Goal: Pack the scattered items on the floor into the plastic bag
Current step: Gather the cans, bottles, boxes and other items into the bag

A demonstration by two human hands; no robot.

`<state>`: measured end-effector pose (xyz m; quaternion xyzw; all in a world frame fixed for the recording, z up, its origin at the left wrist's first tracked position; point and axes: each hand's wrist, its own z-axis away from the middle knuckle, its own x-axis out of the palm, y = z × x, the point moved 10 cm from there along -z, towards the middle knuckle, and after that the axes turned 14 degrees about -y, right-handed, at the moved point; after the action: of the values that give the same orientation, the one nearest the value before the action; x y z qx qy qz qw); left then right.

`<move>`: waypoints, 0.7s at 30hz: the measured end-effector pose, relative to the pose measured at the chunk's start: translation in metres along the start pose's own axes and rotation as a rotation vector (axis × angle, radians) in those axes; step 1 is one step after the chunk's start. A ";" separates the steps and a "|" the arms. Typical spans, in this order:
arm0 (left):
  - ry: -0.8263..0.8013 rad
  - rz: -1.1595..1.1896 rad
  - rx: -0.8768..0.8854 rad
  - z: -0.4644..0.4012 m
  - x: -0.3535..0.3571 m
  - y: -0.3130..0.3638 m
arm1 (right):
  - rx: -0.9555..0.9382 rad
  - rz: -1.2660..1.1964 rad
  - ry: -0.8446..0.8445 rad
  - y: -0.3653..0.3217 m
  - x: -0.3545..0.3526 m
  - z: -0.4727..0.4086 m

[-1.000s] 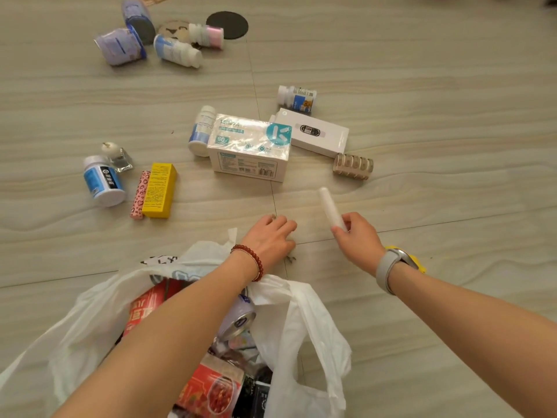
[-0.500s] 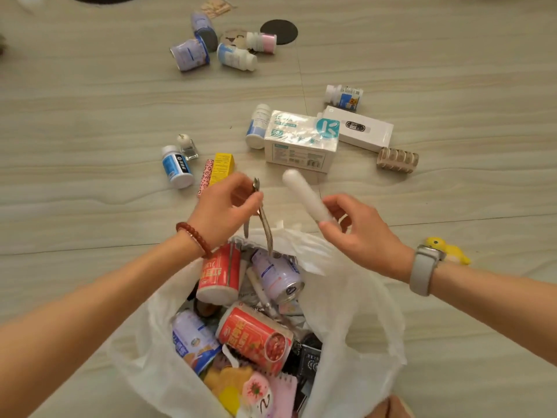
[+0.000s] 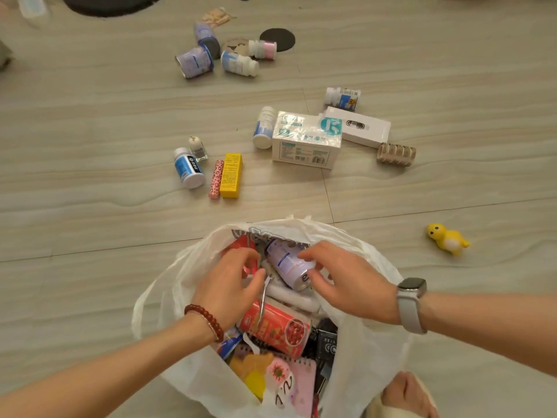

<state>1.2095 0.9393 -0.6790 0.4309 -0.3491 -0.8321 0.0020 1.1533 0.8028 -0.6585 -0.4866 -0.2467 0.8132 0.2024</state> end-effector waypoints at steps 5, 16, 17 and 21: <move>0.041 -0.160 0.237 -0.032 0.001 0.056 | 0.131 0.017 0.244 0.066 -0.053 0.008; 0.041 -0.343 0.120 -0.152 0.007 0.109 | 1.030 0.061 0.000 0.284 -0.060 0.058; 0.016 -0.373 0.108 -0.163 0.008 0.110 | 1.028 0.093 0.002 0.288 -0.060 0.055; -0.064 -0.508 0.106 -0.208 0.010 0.116 | 0.895 0.056 0.103 0.289 -0.060 0.025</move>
<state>1.3188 0.7281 -0.6986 0.4776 -0.2728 -0.7996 -0.2410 1.1324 0.5331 -0.7799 -0.3976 0.1532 0.8197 0.3828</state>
